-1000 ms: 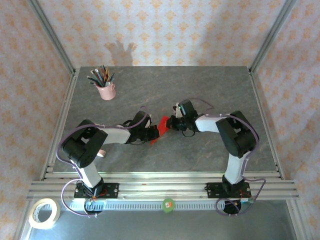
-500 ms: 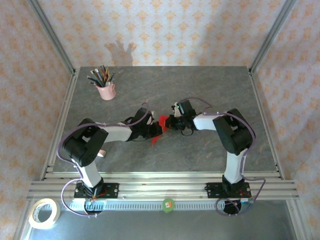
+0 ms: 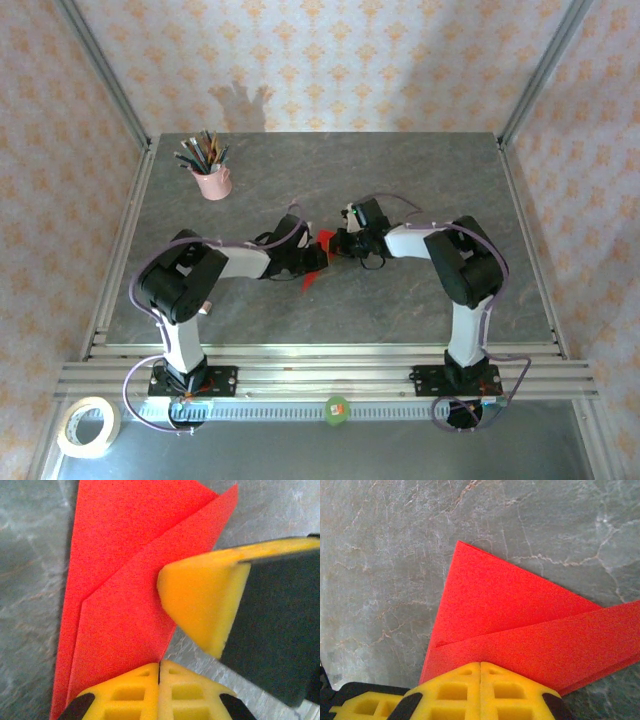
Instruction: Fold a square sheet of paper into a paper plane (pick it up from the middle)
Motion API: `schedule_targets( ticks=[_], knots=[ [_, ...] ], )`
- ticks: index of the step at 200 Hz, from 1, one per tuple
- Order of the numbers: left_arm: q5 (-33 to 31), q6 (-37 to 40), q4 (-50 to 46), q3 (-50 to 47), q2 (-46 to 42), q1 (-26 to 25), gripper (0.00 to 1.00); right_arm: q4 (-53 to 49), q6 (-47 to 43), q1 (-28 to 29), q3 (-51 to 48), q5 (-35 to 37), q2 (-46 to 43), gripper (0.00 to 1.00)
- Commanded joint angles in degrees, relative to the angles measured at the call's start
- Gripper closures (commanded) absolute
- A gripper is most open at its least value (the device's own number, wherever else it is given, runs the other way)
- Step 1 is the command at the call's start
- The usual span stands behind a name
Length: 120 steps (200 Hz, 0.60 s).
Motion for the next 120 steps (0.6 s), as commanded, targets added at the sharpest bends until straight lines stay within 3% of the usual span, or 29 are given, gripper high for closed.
schedule_targets(
  ticks=[1, 36, 69, 99, 120],
  knots=[
    [-1.2, -0.2, -5.6, -6.7, -3.0, -0.1, 0.91, -6.0, -2.6, -0.7, -0.1, 8.0, 3.7, 1.00],
    [-1.9, -2.5, -3.9, -15.1, -10.0, 0.0, 0.84, -6.0, -4.6, -1.3, 0.0, 7.3, 3.5, 1.00],
    [-3.7, -1.0, -7.6, -15.5, -18.1, 1.7, 0.75, -7.0, -5.3, -1.2, 1.8, 3.4, 0.4, 0.99],
    [-5.6, 1.6, -11.1, -13.4, -24.7, 6.2, 0.62, -7.3, -2.3, -0.6, 2.9, 2.1, -5.5, 0.86],
    [-11.6, 6.8, -16.6, -10.0, -27.9, 7.9, 0.52, -8.0, -0.3, 0.1, 2.3, 4.4, -9.5, 0.75]
  ],
)
